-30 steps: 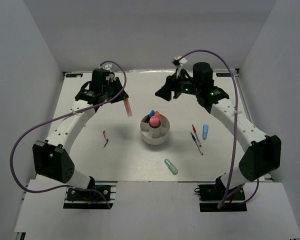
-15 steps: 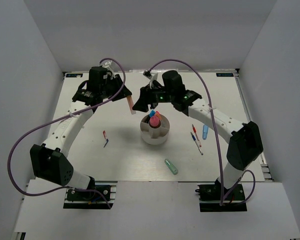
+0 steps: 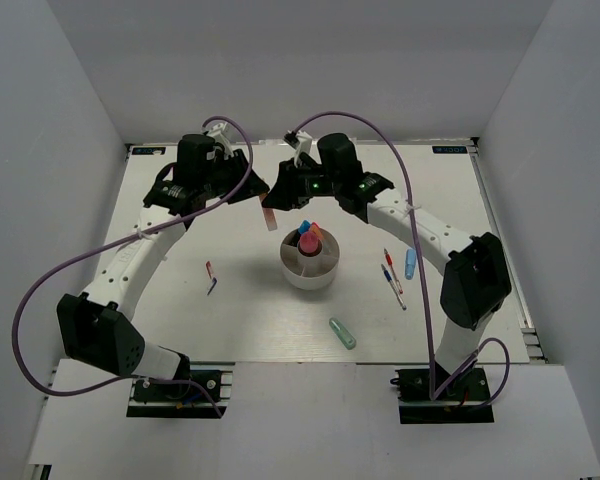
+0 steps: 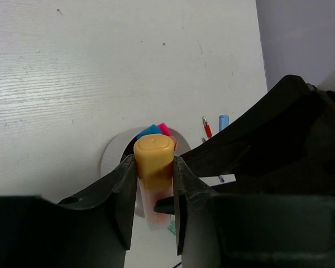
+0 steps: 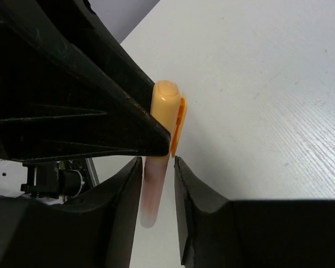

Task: Sort the stationery into containers
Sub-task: Place the pen in the storage box.

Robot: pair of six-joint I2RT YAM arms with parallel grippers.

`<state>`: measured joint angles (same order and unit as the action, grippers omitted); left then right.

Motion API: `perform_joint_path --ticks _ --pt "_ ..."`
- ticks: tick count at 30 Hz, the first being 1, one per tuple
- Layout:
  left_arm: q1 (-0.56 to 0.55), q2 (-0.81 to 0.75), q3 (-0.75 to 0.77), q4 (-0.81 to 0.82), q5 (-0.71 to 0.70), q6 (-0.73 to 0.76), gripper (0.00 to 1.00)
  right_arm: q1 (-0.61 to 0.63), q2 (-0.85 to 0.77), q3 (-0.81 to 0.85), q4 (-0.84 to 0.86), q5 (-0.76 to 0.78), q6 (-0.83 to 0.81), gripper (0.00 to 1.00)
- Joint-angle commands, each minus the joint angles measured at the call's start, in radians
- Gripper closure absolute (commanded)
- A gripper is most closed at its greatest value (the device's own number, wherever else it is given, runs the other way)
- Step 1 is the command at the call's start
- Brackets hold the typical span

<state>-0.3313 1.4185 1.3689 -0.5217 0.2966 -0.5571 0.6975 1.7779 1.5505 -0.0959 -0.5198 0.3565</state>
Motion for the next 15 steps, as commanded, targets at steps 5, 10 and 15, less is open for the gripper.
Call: perform_joint_path --ticks 5,10,15 --pt "-0.014 -0.044 -0.004 0.017 0.022 0.031 0.95 -0.001 0.02 0.056 0.035 -0.037 0.021 0.76" --pt "-0.014 -0.043 0.004 0.023 0.018 0.074 0.96 0.0 0.02 0.045 0.024 -0.06 0.029 0.78" --pt "-0.023 -0.03 0.016 0.026 0.021 0.109 0.98 -0.004 0.025 0.033 0.018 -0.085 0.036 0.81"
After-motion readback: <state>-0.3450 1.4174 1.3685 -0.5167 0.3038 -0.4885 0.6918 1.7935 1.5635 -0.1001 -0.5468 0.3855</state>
